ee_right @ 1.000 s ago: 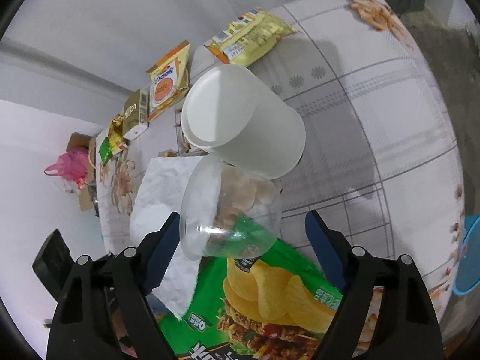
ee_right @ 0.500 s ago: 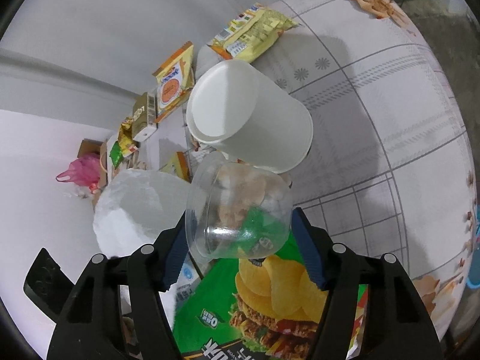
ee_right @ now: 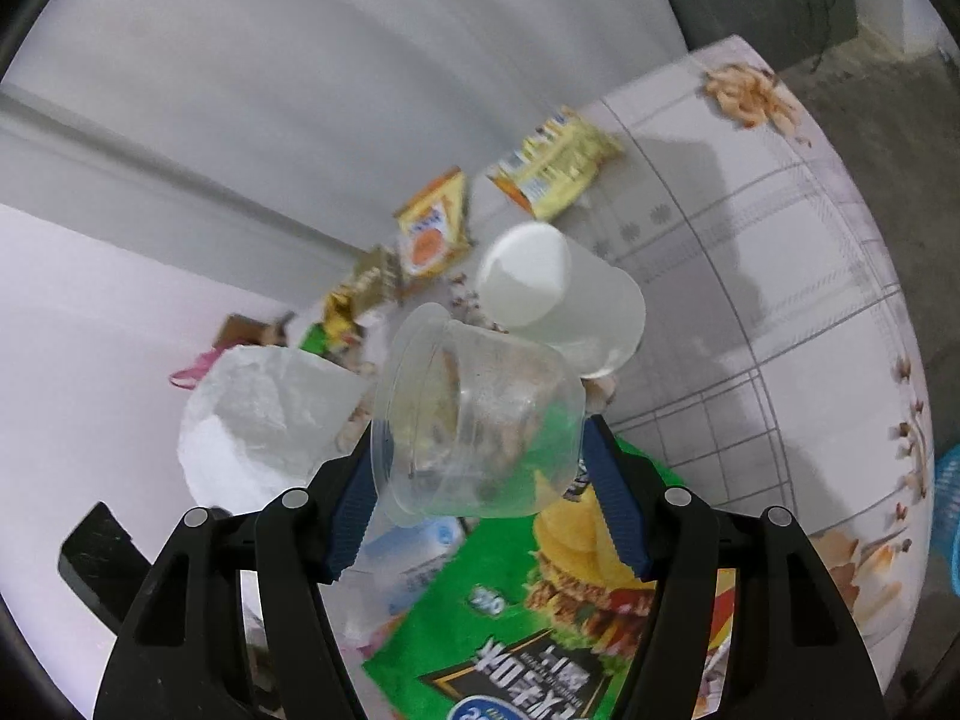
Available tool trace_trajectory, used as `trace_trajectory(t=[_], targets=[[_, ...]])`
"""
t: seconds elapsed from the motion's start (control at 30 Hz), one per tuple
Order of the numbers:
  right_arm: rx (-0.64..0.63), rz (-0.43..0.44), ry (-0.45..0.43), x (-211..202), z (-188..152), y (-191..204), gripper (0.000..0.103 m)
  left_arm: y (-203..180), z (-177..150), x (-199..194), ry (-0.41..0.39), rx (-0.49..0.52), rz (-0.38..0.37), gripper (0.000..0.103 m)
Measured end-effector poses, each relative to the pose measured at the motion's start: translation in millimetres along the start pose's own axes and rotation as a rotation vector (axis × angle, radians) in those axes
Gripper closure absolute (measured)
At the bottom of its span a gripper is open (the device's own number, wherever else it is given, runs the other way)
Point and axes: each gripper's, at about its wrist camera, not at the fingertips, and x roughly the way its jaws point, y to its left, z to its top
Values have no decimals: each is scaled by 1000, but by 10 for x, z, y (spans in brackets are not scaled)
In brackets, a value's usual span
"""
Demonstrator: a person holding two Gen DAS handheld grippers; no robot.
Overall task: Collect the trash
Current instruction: 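Grasp the clear plastic cup with the right tool while the left tool lifts the tissue, then carry tissue and clear cup to the blue wastebasket and open both tools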
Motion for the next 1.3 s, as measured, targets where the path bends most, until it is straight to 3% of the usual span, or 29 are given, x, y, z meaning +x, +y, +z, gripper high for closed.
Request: trace_trajectory(t=[0.3, 0.53, 0.73, 0.93, 1.13, 1.3], targets=[[6, 103, -65, -504, -136, 45, 41, -350, 25, -240, -16, 45, -3, 100], [30, 104, -160, -1299, -531, -284, 42, -1065, -39, -297, -4, 159, -52, 100], [113, 50, -291, -2166, -1100, -964, 42, -1970, -280, 42, 93, 287, -165, 100], [284, -31, -429, -2871, -1788, -1904, 42, -3047, -578, 564, 214, 446, -274, 100], [485, -111, -518, -3142, -2291, -2828, 41, -4177, -1107, 1298, 364, 657, -313, 100], [682, -119, -517, -3029, -2588, -3683, 41, -4932, -1675, 2047, 481, 805, -284, 100]])
